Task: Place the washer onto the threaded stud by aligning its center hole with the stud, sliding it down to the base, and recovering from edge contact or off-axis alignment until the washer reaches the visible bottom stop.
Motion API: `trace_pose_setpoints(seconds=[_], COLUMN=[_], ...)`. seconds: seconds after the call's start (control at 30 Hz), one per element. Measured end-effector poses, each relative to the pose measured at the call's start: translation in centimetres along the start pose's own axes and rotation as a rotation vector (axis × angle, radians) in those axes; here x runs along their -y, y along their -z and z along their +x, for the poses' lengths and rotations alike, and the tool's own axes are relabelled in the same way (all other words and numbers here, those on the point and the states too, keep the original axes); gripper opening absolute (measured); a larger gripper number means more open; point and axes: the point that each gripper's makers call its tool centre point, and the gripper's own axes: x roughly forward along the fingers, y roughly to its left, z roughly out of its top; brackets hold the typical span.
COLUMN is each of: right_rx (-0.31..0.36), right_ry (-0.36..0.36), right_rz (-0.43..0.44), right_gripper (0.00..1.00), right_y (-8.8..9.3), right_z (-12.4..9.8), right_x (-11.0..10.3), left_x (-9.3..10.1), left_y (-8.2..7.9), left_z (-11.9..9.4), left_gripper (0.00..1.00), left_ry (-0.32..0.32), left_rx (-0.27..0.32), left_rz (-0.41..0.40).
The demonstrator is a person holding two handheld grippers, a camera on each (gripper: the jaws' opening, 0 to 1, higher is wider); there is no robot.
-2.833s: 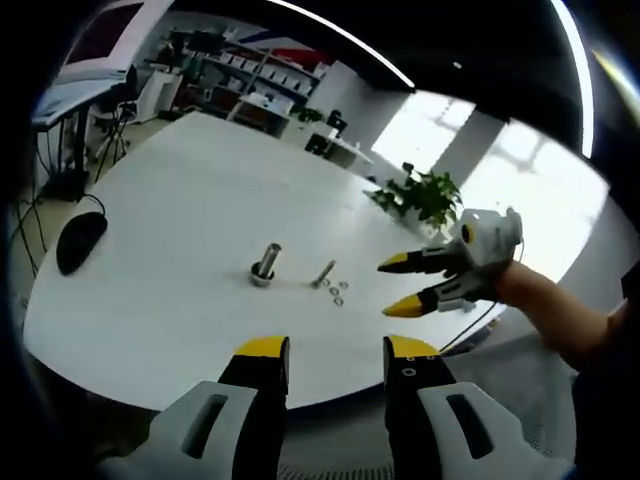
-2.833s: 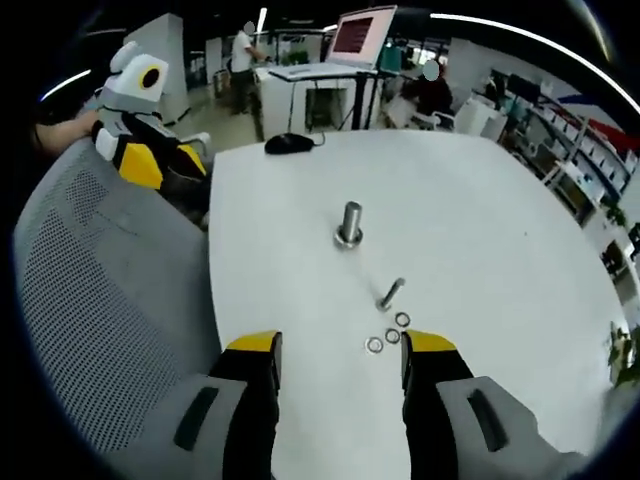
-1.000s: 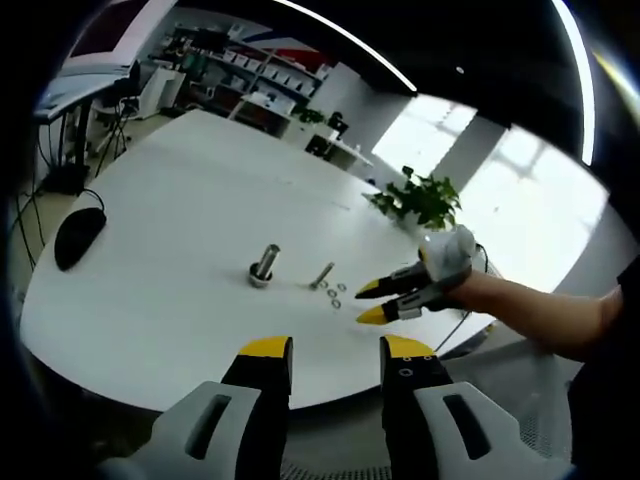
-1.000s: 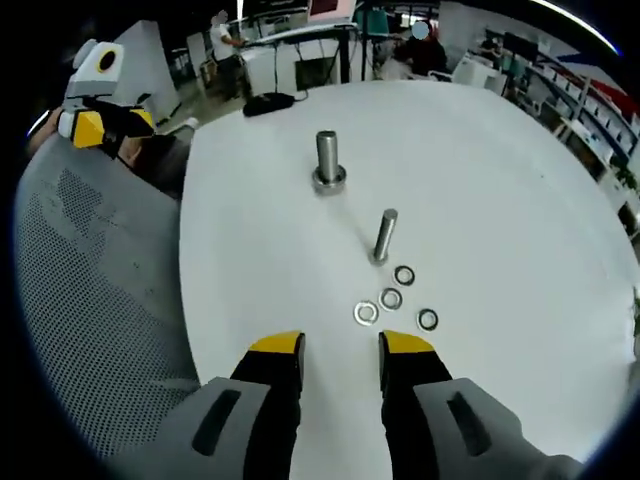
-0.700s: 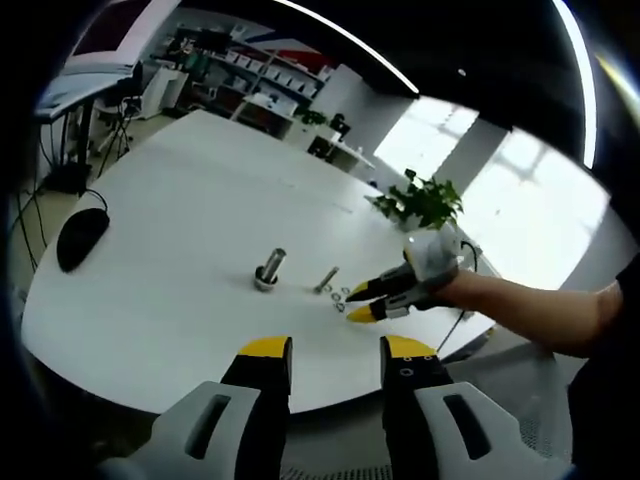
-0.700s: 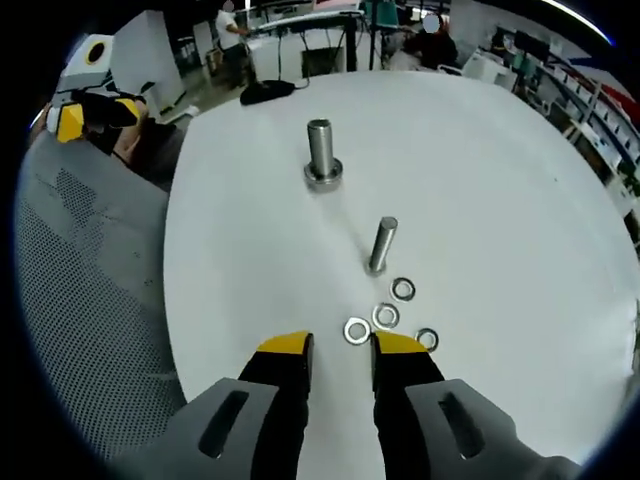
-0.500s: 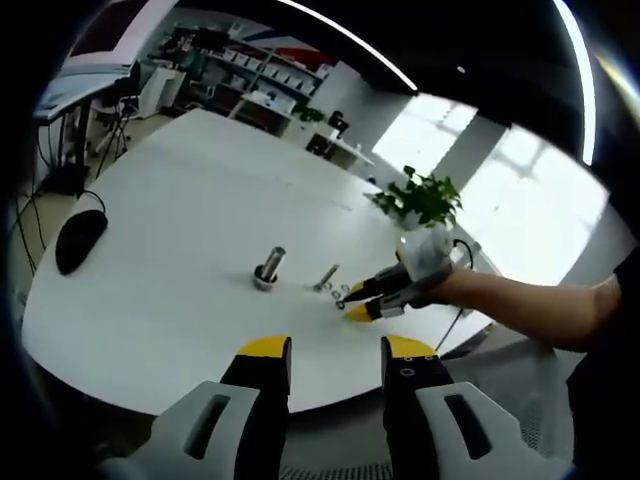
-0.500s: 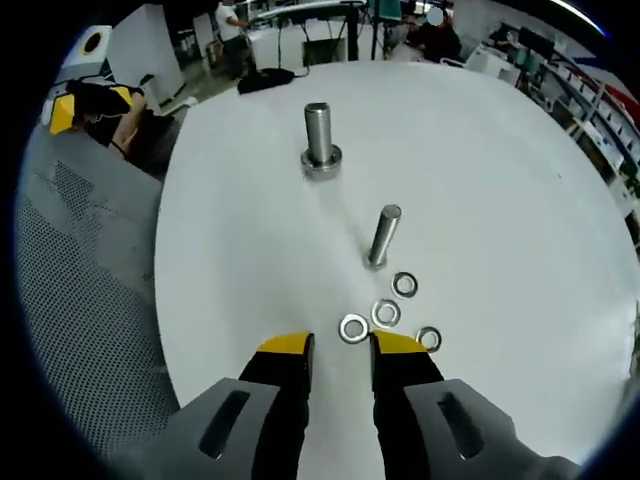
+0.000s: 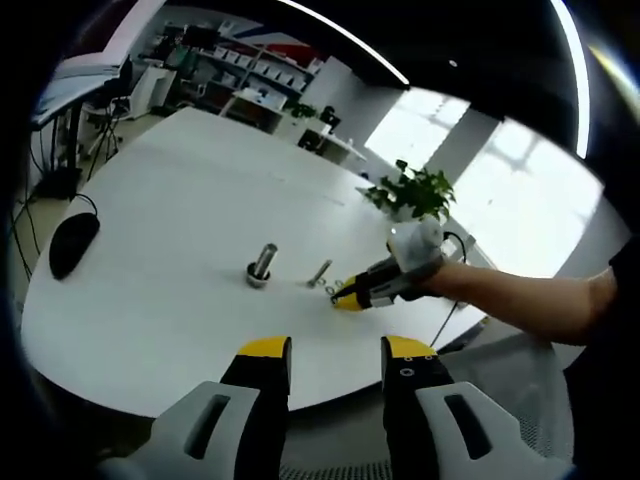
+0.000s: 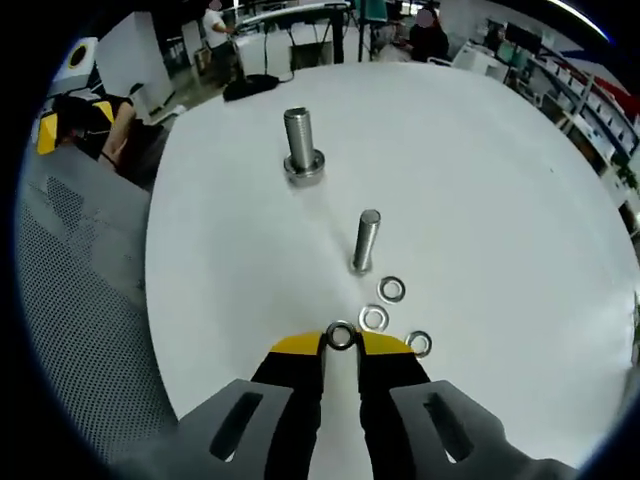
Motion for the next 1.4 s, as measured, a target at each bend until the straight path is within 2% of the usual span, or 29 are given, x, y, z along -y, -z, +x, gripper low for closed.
trace_pose_setpoints(seconds=[0.17,0.47,0.8,1.03,1.23,1.4], right_rx=[-0.01,0.016,0.042,0.025,-0.019,-0.037], right_ry=[-0.009,-0.032,-0.042,-0.049,-0.059,-0.054], right_rz=[0.013,-0.015,-0.104,-0.188,-0.261,-0.281], right_gripper=[0.13,0.13,0.13,0.13,0.13,0.13], right_y=[-0.1,-2.0,-5.8,-7.3,-7.5,-7.6], right_z=[-0.2,-2.3,-4.5,-4.2,-3.3,-3.0], right_x=[-0.1,-0.1,0.6,1.0,0.7,1.0], left_x=[-0.1,-0.2,-0.3,-0.2,-0.3,-0.3], left_y=[-0.1,-0.3,-0.5,-0.4,-0.5,-0.6], left_z=[0.0,-0.1,0.0,0.0,0.0,0.0], left_gripper=[0.34,0.34,0.35,0.35,0.35,0.35], left_ry=[-0.004,-0.007,-0.018,-0.015,-0.016,-0.017], left_rx=[0.006,0.014,0.023,0.019,0.024,0.024], left_rz=[-0.001,0.002,0.012,0.003,-0.003,-0.005])
